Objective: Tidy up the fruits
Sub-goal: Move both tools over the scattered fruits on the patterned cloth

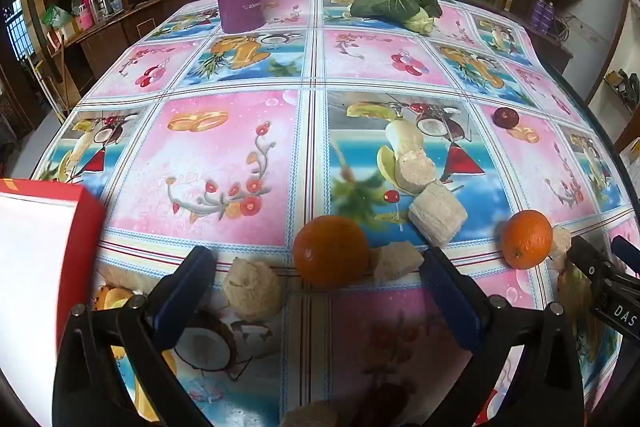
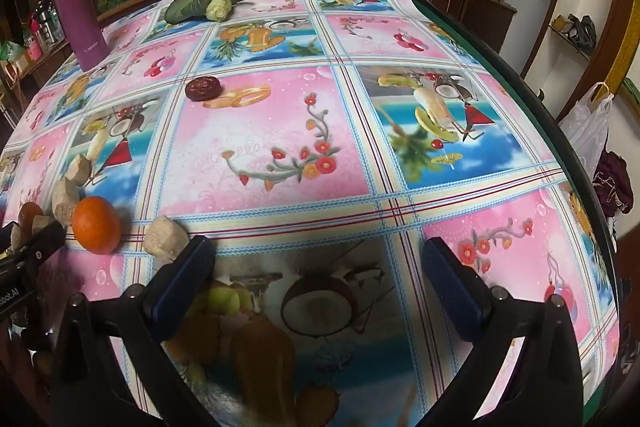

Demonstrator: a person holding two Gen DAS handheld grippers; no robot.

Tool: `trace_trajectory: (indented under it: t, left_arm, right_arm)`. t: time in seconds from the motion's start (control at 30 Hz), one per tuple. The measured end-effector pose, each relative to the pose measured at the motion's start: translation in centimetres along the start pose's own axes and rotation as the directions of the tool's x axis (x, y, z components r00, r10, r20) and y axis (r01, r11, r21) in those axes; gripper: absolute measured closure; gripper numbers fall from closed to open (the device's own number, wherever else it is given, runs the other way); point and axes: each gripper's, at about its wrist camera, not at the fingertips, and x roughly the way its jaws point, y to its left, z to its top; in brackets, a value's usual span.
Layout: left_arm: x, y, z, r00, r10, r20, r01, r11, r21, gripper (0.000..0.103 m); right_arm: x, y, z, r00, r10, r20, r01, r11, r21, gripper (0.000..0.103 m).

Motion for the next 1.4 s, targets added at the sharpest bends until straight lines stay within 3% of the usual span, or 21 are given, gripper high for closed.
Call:
trace_trajectory:
  t: [0.97, 1.13, 1.27, 1.4]
  left_arm:
    - [0.0, 0.0, 0.0, 1.0, -0.002, 0.003, 0.002, 1.0, -0.001, 0.001]
    - [-0.3, 0.1, -0.1, 0.999, -0.023, -0.031, 0.024, 0.999, 0.028, 0.001]
    - [-3.2, 0.8, -0.5, 0.999, -0.033, 0.024, 0.032, 0.999, 0.044, 0.002]
    - [-9.5, 2.2, -1.6, 0.988, -0.022, 0.152, 0.007, 0.995, 0.095, 0.001]
  right_arm:
    - [0.0, 0.0, 0.0, 1.0, -0.002, -0.007, 0.002, 1.0, -0.006, 0.0]
    - [0.1, -0.4, 0.5, 0.999, 0.035, -0.04, -0.036, 0.999, -0.034, 0.0]
    - [-2.4, -0.7, 0.2, 0.995, 0.096, 0.039, -0.096, 0.995, 0.001, 0.0]
    - [-6.5, -0.5, -0.4, 0.984, 0.111, 0.139, -0.107, 0.994, -0.036, 0.0]
